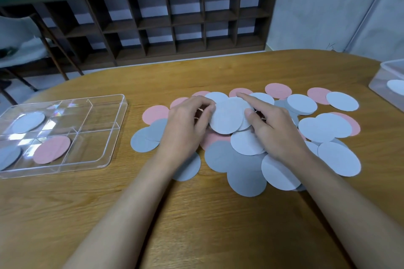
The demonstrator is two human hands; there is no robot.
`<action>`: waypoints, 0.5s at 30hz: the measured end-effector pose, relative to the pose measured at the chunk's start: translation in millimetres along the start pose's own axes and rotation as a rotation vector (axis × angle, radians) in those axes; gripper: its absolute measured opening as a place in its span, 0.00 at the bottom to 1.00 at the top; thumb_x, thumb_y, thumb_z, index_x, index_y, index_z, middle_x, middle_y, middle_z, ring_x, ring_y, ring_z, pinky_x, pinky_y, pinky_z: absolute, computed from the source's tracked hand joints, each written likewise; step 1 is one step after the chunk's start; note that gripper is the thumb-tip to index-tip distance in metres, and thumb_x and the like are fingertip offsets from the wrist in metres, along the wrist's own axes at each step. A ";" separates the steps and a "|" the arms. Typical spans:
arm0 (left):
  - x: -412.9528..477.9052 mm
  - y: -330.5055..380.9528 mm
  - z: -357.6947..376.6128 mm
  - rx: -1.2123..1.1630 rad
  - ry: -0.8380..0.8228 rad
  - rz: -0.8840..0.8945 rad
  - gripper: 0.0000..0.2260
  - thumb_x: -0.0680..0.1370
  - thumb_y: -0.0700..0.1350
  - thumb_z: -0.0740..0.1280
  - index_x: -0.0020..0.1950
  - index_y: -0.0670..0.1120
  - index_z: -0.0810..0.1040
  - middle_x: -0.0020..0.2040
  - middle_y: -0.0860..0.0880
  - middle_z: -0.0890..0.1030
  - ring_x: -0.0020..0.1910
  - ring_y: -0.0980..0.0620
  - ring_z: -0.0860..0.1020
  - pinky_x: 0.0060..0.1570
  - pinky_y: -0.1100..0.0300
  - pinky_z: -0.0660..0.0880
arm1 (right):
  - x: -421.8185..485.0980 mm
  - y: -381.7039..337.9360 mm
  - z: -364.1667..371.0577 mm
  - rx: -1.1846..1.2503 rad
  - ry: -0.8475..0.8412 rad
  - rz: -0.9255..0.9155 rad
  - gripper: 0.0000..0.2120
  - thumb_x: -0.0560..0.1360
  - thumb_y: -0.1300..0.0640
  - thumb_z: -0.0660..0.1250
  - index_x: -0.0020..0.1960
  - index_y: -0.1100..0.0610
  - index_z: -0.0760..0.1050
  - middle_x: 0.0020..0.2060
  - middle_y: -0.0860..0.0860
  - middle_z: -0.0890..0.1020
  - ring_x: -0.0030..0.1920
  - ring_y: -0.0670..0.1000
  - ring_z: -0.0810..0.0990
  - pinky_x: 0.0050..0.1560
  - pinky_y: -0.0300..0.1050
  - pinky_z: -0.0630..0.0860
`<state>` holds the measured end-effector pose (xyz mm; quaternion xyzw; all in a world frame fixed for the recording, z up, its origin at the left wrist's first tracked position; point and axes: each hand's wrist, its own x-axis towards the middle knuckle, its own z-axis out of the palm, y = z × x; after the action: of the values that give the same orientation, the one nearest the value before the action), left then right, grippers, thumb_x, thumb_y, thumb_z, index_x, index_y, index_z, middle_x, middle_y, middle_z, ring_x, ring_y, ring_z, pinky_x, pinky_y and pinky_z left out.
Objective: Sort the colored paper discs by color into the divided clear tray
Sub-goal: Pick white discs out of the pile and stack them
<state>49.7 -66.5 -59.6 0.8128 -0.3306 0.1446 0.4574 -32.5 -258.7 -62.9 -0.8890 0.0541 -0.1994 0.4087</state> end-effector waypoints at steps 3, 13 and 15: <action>-2.7 4.0 3.5 -0.020 0.010 -0.022 0.02 0.80 0.39 0.70 0.50 0.44 0.82 0.48 0.53 0.83 0.43 0.53 0.81 0.41 0.63 0.78 | -1.2 -0.5 1.5 0.035 -0.012 0.000 0.20 0.86 0.59 0.59 0.74 0.45 0.75 0.37 0.36 0.76 0.43 0.41 0.76 0.43 0.34 0.68; -7.2 6.0 11.0 -0.084 0.039 -0.188 0.03 0.77 0.42 0.75 0.48 0.46 0.82 0.46 0.57 0.85 0.44 0.61 0.84 0.46 0.60 0.81 | -4.9 -3.6 5.9 -0.017 -0.087 -0.055 0.21 0.86 0.57 0.57 0.78 0.46 0.69 0.51 0.52 0.81 0.52 0.49 0.76 0.52 0.42 0.71; -7.3 5.9 11.5 -0.085 0.041 -0.212 0.05 0.77 0.42 0.76 0.48 0.45 0.82 0.45 0.56 0.85 0.43 0.61 0.84 0.44 0.63 0.81 | -6.5 -6.5 6.5 -0.099 -0.129 -0.068 0.24 0.86 0.54 0.58 0.81 0.46 0.64 0.51 0.48 0.78 0.52 0.47 0.75 0.51 0.43 0.70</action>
<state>39.6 -75.3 -65.9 0.8198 -0.2391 0.0978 0.5110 -36.2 -248.1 -63.9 -0.9203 0.0073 -0.1526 0.3600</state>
